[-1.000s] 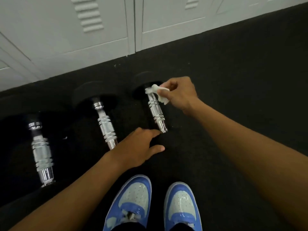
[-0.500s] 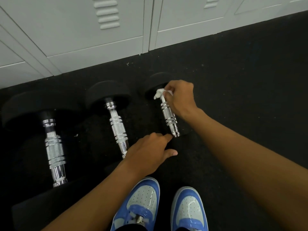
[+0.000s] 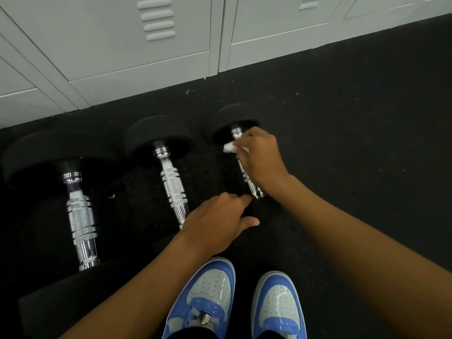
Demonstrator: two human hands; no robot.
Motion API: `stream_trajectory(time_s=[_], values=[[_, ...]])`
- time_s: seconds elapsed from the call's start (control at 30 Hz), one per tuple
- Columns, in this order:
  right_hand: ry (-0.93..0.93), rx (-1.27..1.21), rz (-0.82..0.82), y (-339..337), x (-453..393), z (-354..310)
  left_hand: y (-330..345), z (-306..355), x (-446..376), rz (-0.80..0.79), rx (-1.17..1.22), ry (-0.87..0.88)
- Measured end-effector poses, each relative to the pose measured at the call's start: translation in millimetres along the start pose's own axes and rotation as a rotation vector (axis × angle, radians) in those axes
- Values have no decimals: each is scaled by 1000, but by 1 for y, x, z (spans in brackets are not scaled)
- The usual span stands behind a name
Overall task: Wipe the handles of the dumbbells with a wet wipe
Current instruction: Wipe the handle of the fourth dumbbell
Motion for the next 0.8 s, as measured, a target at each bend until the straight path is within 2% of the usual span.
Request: stream_trajectory(time_s=[0.07, 0.3, 0.43, 0.67, 0.8], values=[[-10, -19, -18, -9, 11, 7, 0, 0, 1, 17, -15, 10], [150, 55, 35, 4, -26, 5, 0, 3, -1, 35, -20, 20], [-75, 55, -38, 0, 7, -1, 0, 2, 1, 36, -23, 22], [190, -65, 36, -8, -18, 5, 1, 3, -1, 24, -18, 8], [-14, 3, -52, 1, 6, -4, 1, 1, 1, 27, -19, 7]])
Point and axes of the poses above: each hand's wrist, its own x-axis away from the middle knuckle, its own y-axis out of the palm, z = x × y, the point moved 5 cm from there along -x, towards the middle knuckle, and after that the axes turned 2 degrees about y, right-handed, at the moved point
